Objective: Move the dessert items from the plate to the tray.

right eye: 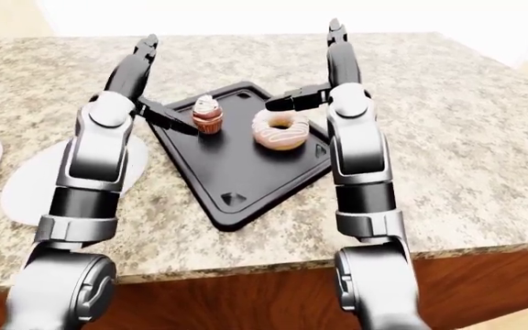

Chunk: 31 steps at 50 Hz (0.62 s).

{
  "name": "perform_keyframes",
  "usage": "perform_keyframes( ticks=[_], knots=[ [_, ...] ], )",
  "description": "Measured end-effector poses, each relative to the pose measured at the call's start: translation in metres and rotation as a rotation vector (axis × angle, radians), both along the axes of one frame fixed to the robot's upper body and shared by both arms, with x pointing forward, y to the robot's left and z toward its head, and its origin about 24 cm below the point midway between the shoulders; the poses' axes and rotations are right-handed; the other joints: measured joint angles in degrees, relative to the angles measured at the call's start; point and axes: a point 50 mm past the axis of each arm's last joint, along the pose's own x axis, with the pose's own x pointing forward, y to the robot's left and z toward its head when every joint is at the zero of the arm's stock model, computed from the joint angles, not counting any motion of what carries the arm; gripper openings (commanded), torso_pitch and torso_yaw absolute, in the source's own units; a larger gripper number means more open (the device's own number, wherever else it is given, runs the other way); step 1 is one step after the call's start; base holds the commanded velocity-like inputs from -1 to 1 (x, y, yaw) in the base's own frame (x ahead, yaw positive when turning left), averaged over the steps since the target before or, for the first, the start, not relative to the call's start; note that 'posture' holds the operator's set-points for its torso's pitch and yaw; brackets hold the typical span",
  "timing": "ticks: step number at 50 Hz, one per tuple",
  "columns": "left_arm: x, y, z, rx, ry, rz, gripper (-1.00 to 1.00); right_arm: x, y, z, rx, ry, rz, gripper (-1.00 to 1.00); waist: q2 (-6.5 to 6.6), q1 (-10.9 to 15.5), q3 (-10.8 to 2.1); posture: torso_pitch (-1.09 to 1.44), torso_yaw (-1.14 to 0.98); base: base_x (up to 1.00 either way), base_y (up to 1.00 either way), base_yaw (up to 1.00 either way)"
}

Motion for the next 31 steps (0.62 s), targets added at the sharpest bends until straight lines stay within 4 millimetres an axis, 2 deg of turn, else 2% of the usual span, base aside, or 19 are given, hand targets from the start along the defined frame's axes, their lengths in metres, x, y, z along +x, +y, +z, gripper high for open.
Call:
perform_keyframes(
  ticks=[5, 15, 25, 31],
  knots=[
    [-0.009, 0.019, 0.019, -0.051, -0.043, 0.022, 1.0, -0.002, -0.005, 0.003, 0.015, -0.007, -0.013, 1.0, 0.36, 0.1, -0.25, 0.0, 0.0, 0.0, 0.0, 0.0],
    [-0.016, 0.048, 0.031, -0.145, -0.039, 0.046, 1.0, -0.009, -0.012, 0.016, 0.045, -0.04, -0.009, 1.0, 0.43, 0.1, 0.08, 0.0, 0.0, 0.0, 0.0, 0.0],
    [-0.024, 0.09, 0.052, -0.277, -0.09, 0.105, 1.0, -0.018, -0.032, 0.035, 0.106, -0.083, -0.033, 1.0, 0.73, 0.1, 0.18, 0.0, 0.0, 0.0, 0.0, 0.0],
    [-0.029, 0.107, 0.059, -0.328, -0.128, 0.121, 1.0, -0.021, -0.049, 0.044, 0.15, -0.106, -0.065, 1.0, 0.75, 0.1, 0.17, 0.0, 0.0, 0.0, 0.0, 0.0]
  ],
)
